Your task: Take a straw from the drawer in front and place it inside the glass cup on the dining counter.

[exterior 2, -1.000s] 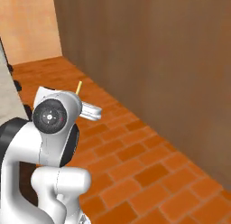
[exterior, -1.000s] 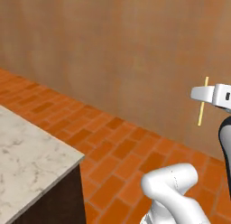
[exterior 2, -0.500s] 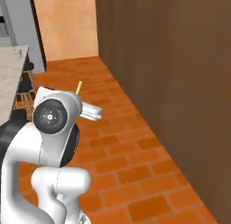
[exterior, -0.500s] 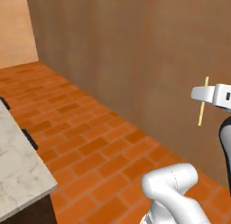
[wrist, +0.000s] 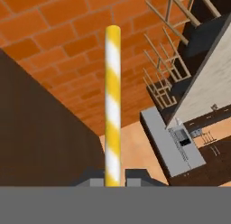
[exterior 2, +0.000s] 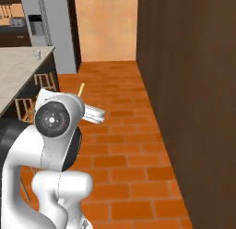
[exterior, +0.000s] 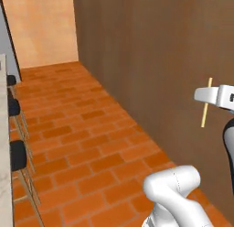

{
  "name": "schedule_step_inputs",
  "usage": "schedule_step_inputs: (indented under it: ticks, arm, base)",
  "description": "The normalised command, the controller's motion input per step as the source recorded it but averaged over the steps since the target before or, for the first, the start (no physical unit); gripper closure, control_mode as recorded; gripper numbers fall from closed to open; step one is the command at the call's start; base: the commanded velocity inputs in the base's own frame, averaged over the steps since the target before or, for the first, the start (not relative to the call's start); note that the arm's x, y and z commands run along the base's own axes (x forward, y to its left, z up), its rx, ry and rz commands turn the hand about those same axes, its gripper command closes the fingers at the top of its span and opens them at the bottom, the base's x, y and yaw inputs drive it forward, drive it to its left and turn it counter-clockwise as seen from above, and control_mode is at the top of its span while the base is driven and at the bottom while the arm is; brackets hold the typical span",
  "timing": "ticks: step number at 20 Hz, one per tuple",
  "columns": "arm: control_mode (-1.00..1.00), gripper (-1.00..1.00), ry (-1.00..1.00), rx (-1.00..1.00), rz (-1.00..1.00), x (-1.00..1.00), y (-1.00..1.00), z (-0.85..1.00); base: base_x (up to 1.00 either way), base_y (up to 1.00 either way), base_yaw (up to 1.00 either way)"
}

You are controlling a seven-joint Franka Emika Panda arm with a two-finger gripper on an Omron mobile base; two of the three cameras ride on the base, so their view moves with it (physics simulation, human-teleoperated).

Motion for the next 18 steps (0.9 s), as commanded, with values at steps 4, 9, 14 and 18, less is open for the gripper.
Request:
schedule_step_inputs:
  ticks: [4, 9, 14, 18]
  arm:
    - [1.0, 1.0, 0.0, 0.0, 0.0, 0.0, 0.0, 0.0]
    - [1.0, 1.0, 0.0, 0.0, 0.0, 0.0, 0.0, 0.0]
    - [1.0, 1.0, 0.0, 0.0, 0.0, 0.0, 0.0, 0.0]
    - [1.0, 1.0, 0.0, 0.0, 0.0, 0.0, 0.0, 0.0]
  base:
    - [1.0, -0.38, 0.52]
    - [1.0, -0.36, 0.54]
    - [1.0, -0.38, 0.54]
    - [1.0, -0.45, 0.51]
